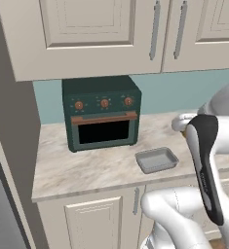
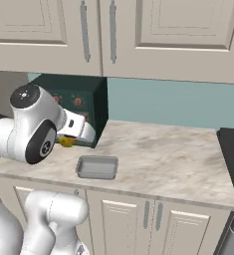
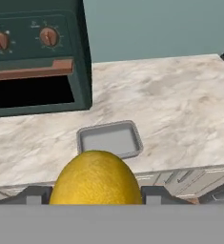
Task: Take the broccoli and lemon out of the freezer and place them in the tupperware container on the counter. Then put the tupperware containing the vegetables back in the freezer.
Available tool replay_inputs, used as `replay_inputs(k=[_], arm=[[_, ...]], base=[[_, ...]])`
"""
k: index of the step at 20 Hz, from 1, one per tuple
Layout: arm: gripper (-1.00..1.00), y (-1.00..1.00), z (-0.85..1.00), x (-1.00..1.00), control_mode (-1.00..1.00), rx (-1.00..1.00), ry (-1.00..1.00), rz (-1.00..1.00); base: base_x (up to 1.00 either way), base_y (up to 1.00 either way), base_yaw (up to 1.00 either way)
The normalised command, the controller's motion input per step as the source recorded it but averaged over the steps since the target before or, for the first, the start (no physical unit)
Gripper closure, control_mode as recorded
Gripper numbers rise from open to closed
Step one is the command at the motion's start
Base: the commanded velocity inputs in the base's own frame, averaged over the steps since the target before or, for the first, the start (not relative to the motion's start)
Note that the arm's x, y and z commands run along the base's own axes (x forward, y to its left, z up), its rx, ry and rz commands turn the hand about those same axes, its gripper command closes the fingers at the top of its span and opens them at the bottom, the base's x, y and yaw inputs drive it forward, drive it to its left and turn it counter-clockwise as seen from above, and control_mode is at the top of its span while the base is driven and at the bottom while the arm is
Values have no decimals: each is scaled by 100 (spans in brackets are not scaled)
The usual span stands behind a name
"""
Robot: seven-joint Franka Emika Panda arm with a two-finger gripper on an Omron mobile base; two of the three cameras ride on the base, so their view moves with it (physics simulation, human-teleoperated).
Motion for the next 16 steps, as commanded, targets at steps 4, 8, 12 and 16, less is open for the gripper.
replay_inputs(k=[4, 8, 12, 16], arm=[[100, 0, -96, 100, -100, 0, 14, 0], [100, 0, -81, 76, -100, 0, 18, 0], [100, 0, -68, 60, -100, 0, 14, 0], [100, 0, -71, 67, -100, 0, 14, 0]], base=[[0, 0, 0], [0, 0, 0], [0, 0, 0], [0, 0, 0]])
